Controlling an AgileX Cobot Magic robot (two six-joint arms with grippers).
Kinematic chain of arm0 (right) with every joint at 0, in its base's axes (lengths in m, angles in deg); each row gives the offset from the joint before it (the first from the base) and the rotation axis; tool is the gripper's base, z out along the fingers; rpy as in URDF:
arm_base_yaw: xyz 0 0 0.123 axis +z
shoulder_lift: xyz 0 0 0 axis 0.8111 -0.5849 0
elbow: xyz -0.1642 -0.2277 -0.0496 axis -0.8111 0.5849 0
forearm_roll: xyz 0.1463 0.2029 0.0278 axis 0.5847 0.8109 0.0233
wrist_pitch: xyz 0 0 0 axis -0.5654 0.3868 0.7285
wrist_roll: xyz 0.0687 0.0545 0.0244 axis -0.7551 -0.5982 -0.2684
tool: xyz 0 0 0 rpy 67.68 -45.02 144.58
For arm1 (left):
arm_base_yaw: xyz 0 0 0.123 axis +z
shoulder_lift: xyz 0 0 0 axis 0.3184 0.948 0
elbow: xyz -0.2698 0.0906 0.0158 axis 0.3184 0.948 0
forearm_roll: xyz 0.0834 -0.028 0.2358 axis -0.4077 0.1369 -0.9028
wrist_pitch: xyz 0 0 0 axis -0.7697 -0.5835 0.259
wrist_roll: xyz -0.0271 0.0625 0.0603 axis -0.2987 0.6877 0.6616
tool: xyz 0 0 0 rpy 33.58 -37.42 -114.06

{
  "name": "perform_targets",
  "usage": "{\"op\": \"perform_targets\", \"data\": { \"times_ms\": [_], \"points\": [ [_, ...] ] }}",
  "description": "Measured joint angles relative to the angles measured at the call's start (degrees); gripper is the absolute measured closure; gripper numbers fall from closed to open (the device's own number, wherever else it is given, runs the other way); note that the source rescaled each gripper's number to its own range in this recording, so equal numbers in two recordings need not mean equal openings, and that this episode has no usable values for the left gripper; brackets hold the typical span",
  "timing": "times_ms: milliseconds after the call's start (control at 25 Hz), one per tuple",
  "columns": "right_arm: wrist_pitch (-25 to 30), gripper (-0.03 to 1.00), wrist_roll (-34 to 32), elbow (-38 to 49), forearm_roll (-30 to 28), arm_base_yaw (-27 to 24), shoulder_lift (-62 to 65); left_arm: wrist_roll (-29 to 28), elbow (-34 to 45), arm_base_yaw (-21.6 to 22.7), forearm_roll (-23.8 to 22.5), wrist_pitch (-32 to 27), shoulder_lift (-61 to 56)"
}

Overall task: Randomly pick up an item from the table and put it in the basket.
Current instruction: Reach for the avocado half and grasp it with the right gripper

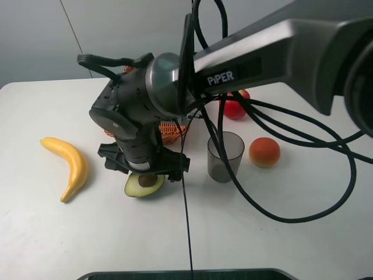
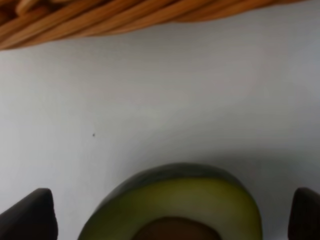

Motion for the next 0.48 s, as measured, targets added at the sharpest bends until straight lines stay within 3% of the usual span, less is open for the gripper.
{"op": "perform_targets", "data": {
  "times_ms": [320, 360, 400, 440, 480],
  "points": [
    [-0.86, -0.03, -0.43, 0.00, 0.44, 0.00, -1.87, 0.00, 0.00, 0.00, 0.00, 0.00, 0.00],
    [-0.86, 0.12, -0.43, 0.00, 0.55, 0.00, -2.02, 0.00, 0.00, 0.00, 0.00, 0.00, 0.00],
    [-0.86, 0.36, -0.57, 0.00, 0.76, 0.00, -2.12, 0.00, 0.00, 0.00, 0.00, 0.00, 0.00],
    [-0.52, 0.79, -0.91, 0.00, 1.16, 0.00, -2.06, 0.00, 0.00, 0.00, 0.00, 0.00, 0.00],
    [-0.23, 0.97, -1.30, 0.00, 1.59, 0.00, -2.06, 0.00, 0.00, 0.00, 0.00, 0.00, 0.00]
  ]
}}
